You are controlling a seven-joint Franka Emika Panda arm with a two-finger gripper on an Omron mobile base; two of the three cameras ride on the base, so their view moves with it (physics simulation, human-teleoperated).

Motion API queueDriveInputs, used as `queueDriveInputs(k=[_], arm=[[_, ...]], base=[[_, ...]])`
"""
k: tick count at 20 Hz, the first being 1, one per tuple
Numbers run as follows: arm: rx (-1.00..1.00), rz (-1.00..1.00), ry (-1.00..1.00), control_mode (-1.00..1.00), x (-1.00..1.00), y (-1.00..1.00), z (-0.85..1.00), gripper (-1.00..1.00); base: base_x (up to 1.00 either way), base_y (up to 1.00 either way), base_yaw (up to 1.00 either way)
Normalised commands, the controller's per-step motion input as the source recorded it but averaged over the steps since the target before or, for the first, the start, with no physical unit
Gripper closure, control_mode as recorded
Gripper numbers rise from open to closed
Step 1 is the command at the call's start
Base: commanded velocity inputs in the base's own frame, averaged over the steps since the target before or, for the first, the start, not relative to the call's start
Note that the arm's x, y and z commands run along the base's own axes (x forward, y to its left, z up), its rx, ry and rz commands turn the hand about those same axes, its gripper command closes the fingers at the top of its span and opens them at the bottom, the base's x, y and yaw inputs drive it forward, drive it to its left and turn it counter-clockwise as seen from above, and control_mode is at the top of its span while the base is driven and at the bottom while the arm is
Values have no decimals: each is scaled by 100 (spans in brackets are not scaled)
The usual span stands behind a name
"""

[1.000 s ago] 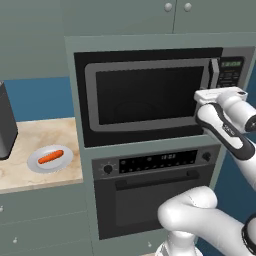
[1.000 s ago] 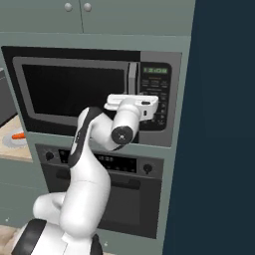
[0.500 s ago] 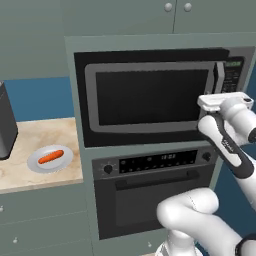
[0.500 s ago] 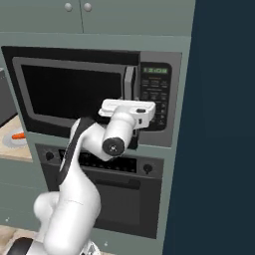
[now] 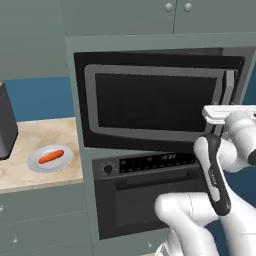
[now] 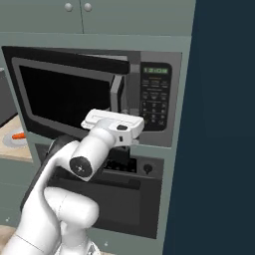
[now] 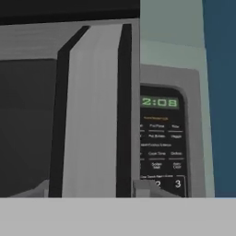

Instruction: Pick the carrot from the counter and place it in the microwave. Then turn on the microwave.

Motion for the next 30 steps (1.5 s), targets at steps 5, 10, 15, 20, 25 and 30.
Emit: queueDriveInputs(k=[5,10,15,20,25,30], arm=[[0,-20,0,-100,-61,13,0,100],[0,-22,3,-100,-53,15,0,100],[0,-21,3,-100,-53,14,0,100],[0,-11,0,-100,-60,17,0,100],[0,0,0,-100,-57,26,3,100],[0,0,-2,-100,-79,34,3,100]], base=[[0,0,0],[0,0,0],[0,0,0],[0,0,0],[0,0,0],[0,0,0]])
